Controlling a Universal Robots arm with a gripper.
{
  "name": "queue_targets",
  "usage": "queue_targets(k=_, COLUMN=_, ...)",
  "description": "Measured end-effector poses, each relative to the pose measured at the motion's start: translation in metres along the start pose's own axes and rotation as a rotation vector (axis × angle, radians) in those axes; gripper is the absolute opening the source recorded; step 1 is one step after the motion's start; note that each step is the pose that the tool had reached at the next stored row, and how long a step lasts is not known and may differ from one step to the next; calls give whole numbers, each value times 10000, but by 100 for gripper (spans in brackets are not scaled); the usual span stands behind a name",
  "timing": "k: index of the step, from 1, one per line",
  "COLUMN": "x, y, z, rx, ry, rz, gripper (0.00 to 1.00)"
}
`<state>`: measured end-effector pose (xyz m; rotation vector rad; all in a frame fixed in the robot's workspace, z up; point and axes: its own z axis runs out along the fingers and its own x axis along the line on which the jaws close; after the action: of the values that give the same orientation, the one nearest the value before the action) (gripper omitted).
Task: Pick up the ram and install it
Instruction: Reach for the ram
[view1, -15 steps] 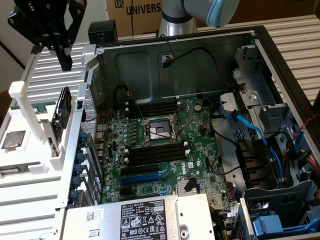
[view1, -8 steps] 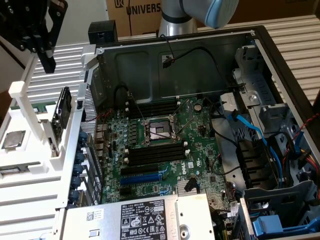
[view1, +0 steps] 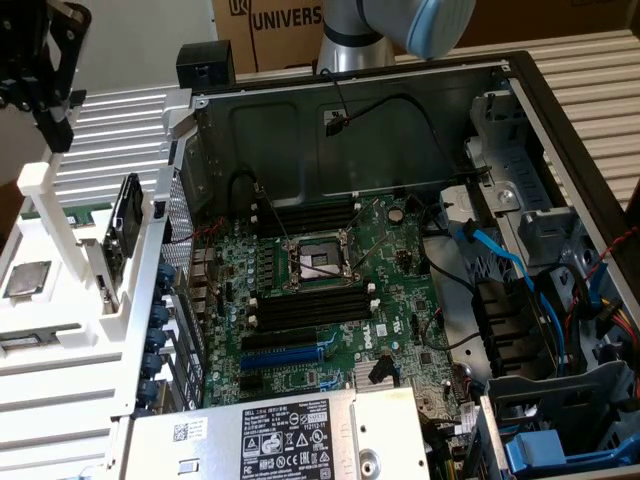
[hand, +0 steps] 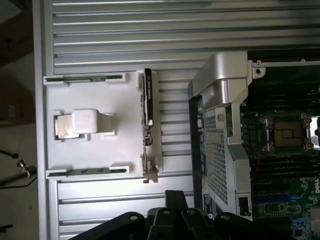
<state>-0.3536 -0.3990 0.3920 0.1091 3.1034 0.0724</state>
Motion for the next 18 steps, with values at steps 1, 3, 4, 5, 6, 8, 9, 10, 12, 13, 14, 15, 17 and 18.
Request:
queue_targets(k=1, x=40, y=2, z=1, rx=21, ry=72, rz=3, gripper=10)
queue_targets(k=3, x=100, y=8, z=3, rx=63, ry=257, rz=11, gripper=10)
queue_targets(k=4, x=121, y=12, z=2, rx=88, ry=404, rz=17, gripper=10)
queue_targets(k=5, x=144, y=13, z=3, rx=108, ry=539, rz=23, gripper=10)
queue_targets(k=6, x=170, y=13, z=4, rx=125, ry=645, rz=27, gripper=10)
queue_targets(k=8, x=231, y=14, z=10, rx=149, ry=772, rz=32, gripper=10)
queue_targets(k=9, x=267, y=13, z=15, rx=155, ry=796, rz=32, gripper=10)
queue_targets(k=10, x=302, y=12, z=20, rx=159, ry=807, rz=31, gripper=10)
queue_targets(k=12, x=369, y=12, z=34, rx=163, ry=810, rz=32, gripper=10)
queue_targets(k=13, x=404, y=12, z=43, rx=166, ry=810, rz=33, gripper=10)
queue_targets(k=14, x=447, y=14, z=53, rx=170, ry=809, rz=33, gripper=10)
queue_targets(k=15, x=492, y=17, z=61, rx=175, ry=810, rz=33, gripper=10)
queue_targets(k=17, x=568, y=32, z=76, rx=190, ry=808, rz=31, gripper=10)
queue_targets(k=18, x=595, y=54, z=85, rx=207, ry=805, rz=30, gripper=10)
